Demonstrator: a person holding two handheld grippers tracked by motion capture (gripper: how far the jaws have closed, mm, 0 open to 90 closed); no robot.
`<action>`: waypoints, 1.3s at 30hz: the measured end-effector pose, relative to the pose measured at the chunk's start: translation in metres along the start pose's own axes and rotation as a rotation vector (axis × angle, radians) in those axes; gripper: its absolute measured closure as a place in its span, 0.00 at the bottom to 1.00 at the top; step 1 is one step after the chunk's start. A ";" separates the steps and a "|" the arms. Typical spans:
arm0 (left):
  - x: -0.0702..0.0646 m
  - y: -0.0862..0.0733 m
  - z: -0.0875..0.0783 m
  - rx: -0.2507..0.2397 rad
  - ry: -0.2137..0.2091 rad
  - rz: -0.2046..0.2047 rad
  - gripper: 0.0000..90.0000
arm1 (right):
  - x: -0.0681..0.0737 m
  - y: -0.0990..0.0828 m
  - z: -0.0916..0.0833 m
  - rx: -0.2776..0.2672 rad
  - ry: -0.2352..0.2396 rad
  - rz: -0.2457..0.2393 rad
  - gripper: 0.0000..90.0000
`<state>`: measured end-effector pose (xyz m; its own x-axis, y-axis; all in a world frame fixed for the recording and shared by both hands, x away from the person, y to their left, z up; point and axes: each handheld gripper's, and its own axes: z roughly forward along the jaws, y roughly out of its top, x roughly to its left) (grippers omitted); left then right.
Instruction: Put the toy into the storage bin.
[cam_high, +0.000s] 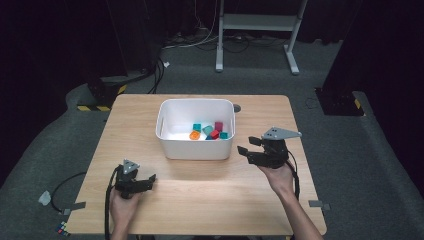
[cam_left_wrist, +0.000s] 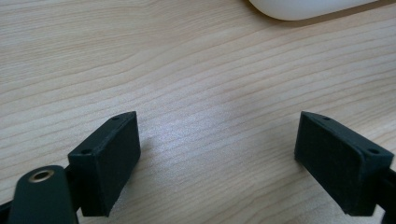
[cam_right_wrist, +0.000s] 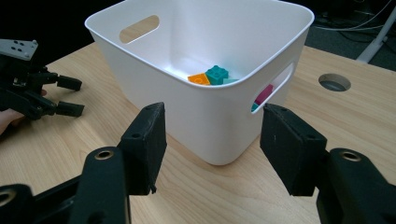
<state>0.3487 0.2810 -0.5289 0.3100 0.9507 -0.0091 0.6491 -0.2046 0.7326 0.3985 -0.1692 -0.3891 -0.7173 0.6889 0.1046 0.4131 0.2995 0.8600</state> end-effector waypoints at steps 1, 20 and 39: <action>0.000 0.000 0.000 0.000 0.000 0.000 0.16 | 0.000 -0.003 0.000 0.001 -0.002 0.001 0.45; 0.000 0.000 0.000 0.000 0.000 0.000 0.16 | 0.008 -0.025 0.004 0.027 -0.010 -0.003 0.45; 0.000 0.000 0.000 0.000 0.000 0.000 0.16 | 0.016 -0.047 0.015 0.051 -0.002 -0.001 0.45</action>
<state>0.3487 0.2810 -0.5289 0.3101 0.9507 -0.0091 0.6492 -0.2047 0.7326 0.3761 -0.1626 -0.4356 -0.7166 0.6900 0.1022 0.4403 0.3339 0.8335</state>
